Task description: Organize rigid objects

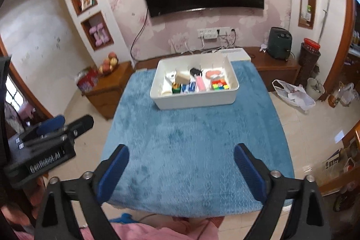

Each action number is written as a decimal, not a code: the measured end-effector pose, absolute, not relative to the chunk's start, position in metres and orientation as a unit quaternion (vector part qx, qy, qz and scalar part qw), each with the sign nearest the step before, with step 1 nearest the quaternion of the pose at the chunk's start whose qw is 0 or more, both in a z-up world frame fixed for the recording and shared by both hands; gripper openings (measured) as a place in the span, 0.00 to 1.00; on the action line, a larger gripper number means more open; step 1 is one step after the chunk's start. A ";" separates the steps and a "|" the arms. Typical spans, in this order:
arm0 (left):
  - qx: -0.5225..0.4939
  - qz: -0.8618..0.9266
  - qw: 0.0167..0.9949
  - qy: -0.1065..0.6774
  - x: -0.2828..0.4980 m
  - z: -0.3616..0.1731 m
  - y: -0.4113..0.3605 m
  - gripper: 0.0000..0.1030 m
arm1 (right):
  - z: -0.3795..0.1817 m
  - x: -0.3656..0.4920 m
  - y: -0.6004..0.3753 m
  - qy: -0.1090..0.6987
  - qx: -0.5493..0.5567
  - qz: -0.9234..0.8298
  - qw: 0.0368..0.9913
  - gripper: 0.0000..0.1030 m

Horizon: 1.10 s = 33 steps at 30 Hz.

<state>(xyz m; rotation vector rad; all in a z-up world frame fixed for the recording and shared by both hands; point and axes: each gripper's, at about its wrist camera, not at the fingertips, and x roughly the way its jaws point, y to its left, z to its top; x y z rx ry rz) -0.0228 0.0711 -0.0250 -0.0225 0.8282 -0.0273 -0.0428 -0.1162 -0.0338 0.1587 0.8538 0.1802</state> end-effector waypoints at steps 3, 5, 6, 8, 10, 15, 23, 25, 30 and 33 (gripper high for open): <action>-0.007 -0.003 0.925 0.379 -0.028 -0.016 0.066 0.83 | -0.028 -0.044 -0.123 0.399 0.091 0.087 0.908 0.96; 0.000 0.008 0.930 0.367 -0.030 -0.013 0.061 0.83 | -0.025 -0.044 -0.128 0.387 0.089 0.081 0.914 0.96; 0.002 0.013 0.932 0.363 -0.031 -0.013 0.060 0.83 | -0.026 -0.044 -0.129 0.385 0.088 0.080 0.915 0.96; 0.001 0.022 0.934 0.356 -0.032 -0.012 0.059 0.83 | -0.027 -0.045 -0.132 0.380 0.086 0.079 0.918 0.96; -0.006 0.026 0.937 0.348 -0.033 -0.014 0.057 0.83 | -0.028 -0.047 -0.135 0.372 0.082 0.076 0.921 0.96; -0.004 0.042 0.946 0.320 -0.039 -0.015 0.047 0.83 | -0.030 -0.050 -0.140 0.354 0.066 0.066 0.931 0.99; -0.011 0.053 0.966 0.254 -0.043 -0.006 0.039 0.98 | -0.031 -0.036 -0.150 0.331 0.058 0.077 0.939 0.99; -0.009 0.058 0.968 0.244 -0.043 -0.004 0.037 0.99 | -0.031 -0.033 -0.153 0.326 0.056 0.076 0.941 0.99; 0.001 0.068 0.969 0.239 -0.033 -0.005 0.028 0.99 | -0.031 -0.024 -0.160 0.320 0.058 0.076 0.943 0.99; 0.008 0.073 0.967 0.244 -0.028 -0.006 0.024 0.99 | -0.032 -0.020 -0.163 0.320 0.060 0.075 0.942 0.99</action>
